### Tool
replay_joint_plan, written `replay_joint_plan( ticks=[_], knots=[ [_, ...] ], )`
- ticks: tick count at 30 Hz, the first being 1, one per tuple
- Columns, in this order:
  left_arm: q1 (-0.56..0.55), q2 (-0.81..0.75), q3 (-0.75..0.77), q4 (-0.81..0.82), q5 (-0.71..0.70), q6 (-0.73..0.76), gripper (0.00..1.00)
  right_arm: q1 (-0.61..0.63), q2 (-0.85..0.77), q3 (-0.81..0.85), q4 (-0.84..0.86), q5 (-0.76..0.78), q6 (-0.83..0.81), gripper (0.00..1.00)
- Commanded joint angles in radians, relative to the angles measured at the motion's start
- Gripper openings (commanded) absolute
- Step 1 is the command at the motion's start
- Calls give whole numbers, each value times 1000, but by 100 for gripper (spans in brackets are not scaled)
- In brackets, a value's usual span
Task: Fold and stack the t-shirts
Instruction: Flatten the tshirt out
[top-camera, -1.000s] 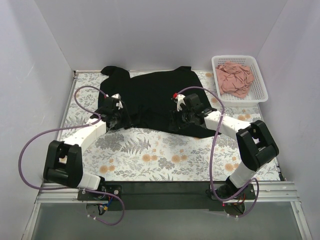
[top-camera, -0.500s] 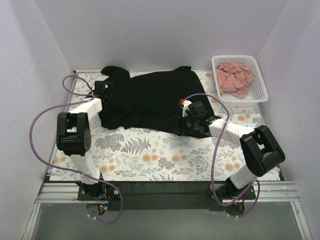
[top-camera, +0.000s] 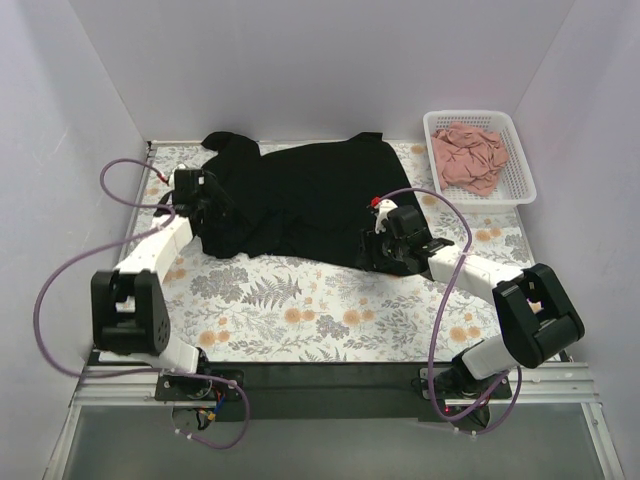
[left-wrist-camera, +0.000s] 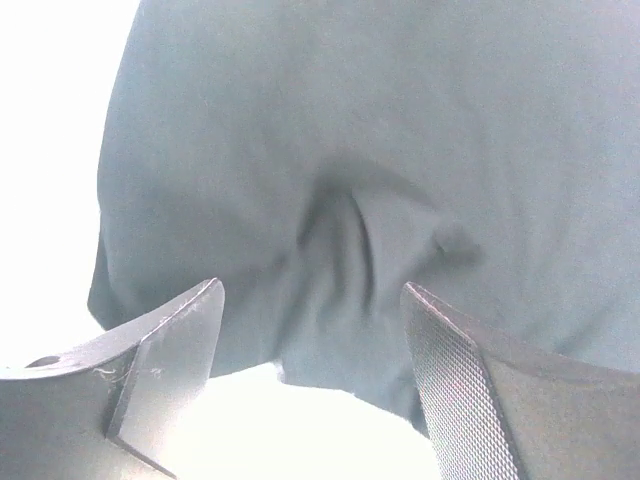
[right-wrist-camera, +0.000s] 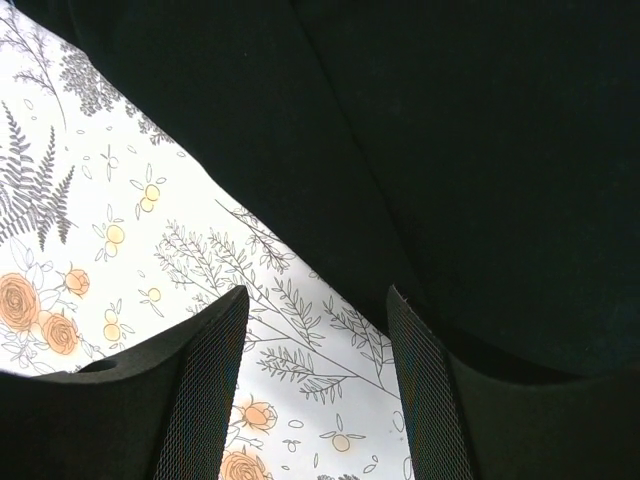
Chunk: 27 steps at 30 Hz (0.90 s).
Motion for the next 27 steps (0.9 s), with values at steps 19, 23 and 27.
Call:
replay_joint_plan(
  ticks=[19,23,27],
  knots=[
    [-202,-216,-541,436,14,-225,63,-1,-34,-50,105,-12,2,64],
    [-202,-158,-569,515,-61,-243,62,-3,-29,-50,105,-18,1,64],
    [-202,-97,-586,585,-50,-240,62,-3,-25,-50,106,-22,-1,64]
  ],
)
